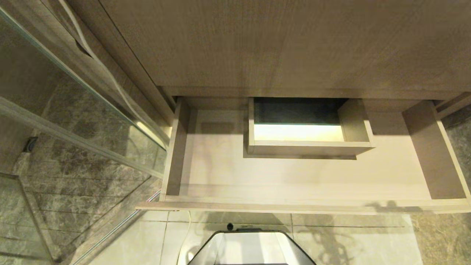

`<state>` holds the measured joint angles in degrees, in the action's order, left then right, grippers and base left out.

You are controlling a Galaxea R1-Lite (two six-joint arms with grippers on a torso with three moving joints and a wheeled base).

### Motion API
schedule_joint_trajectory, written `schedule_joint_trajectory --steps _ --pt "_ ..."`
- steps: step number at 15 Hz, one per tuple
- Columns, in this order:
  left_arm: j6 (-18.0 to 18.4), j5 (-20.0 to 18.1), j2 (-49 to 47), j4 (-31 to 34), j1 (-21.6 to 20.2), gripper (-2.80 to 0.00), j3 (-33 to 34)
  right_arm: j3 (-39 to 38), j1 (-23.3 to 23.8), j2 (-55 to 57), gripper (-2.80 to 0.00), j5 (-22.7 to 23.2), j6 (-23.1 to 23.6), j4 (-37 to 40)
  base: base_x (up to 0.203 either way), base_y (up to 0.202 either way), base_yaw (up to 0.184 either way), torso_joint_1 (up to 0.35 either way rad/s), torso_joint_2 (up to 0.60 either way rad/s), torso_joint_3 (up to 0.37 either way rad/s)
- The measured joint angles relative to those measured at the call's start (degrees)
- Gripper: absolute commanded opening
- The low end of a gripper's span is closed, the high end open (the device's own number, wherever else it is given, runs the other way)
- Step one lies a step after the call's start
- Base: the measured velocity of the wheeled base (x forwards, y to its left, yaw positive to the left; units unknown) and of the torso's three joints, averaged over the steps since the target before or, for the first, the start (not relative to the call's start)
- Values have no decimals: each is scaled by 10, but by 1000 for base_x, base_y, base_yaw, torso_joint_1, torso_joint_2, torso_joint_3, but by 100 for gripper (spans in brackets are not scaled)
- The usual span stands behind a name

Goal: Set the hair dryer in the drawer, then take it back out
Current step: Close the drawer

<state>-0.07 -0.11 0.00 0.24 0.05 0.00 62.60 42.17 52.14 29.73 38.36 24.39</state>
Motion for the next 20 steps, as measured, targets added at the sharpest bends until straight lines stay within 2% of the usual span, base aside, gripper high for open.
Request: schedule_joint_trajectory --steps 12,16,20 --pt "0 0 0 -1 1 -280 0 -33 1 5 -280 -17 3 -7 0 0 0 -43 357 321" --pt "0 0 0 -1 1 -280 0 -66 0 17 -280 -94 10 5 0 0 0 9 169 174" --pt "0 0 0 -1 0 -280 0 -64 -1 103 -280 -122 68 18 0 0 0 47 81 89"
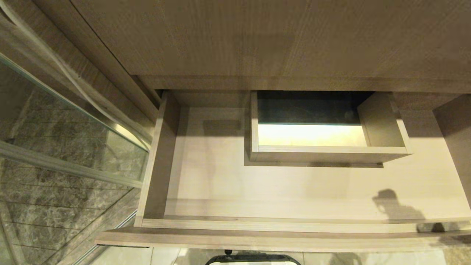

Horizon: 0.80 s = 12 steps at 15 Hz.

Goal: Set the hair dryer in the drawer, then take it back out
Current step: Close the drawer

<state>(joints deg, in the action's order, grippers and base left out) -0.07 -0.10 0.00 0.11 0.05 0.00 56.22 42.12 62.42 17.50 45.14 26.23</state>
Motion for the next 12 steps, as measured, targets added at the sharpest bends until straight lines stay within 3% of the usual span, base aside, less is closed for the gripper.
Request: schedule_joint_trajectory --steps 3,9,12 --pt "0 0 0 0 1 -280 0 9 2 87 -280 -77 56 52 0 0 0 18 12 46" --pt "0 0 0 0 1 -280 0 22 12 198 -280 -267 109 113 0 0 0 4 4 25" --pt "0 0 0 0 1 -280 0 23 13 225 -280 -281 116 150 0 0 0 0 0 0"
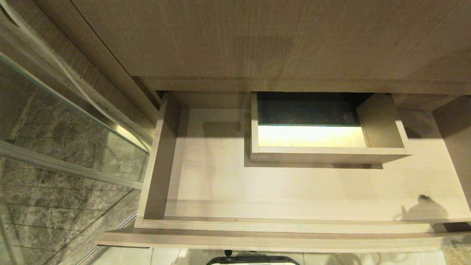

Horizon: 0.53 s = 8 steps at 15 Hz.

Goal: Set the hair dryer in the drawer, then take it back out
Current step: Close the drawer

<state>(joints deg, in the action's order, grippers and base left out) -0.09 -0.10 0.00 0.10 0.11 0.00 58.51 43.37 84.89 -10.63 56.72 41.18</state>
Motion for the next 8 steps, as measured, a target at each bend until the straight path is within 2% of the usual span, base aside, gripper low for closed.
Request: schedule_joint_trajectory --steps 3,8 --pt "0 0 0 0 0 -280 0 -5 -1 25 -280 -23 7 7 0 0 0 0 0 0" --pt "0 0 0 0 0 -280 0 -5 -1 68 -280 -23 4 -7 0 0 0 0 0 0"
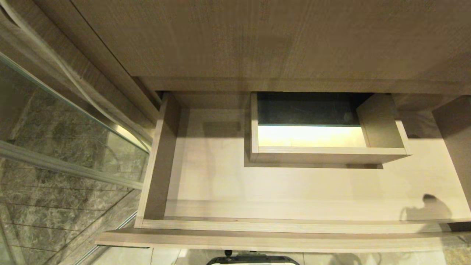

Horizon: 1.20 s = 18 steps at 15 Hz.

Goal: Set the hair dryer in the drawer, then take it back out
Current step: Close the drawer

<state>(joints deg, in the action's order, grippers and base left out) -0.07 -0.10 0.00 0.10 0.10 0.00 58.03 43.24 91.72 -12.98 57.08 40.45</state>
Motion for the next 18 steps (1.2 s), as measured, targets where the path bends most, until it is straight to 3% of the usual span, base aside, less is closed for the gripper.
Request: schedule_joint_trajectory --steps 3,10,14,18 --pt "0 0 0 0 0 -280 0 4 0 13 -280 16 -1 -25 0 0 0 0 0 0" --pt "0 0 0 0 0 -280 0 5 1 -12 -280 116 -1 -55 0 0 0 0 0 0" --pt "0 0 0 0 0 -280 0 6 0 -34 -280 217 -2 -160 0 0 0 0 0 0" --pt "0 0 0 0 0 -280 0 16 0 -38 -280 344 -2 -337 0 0 0 0 0 0"
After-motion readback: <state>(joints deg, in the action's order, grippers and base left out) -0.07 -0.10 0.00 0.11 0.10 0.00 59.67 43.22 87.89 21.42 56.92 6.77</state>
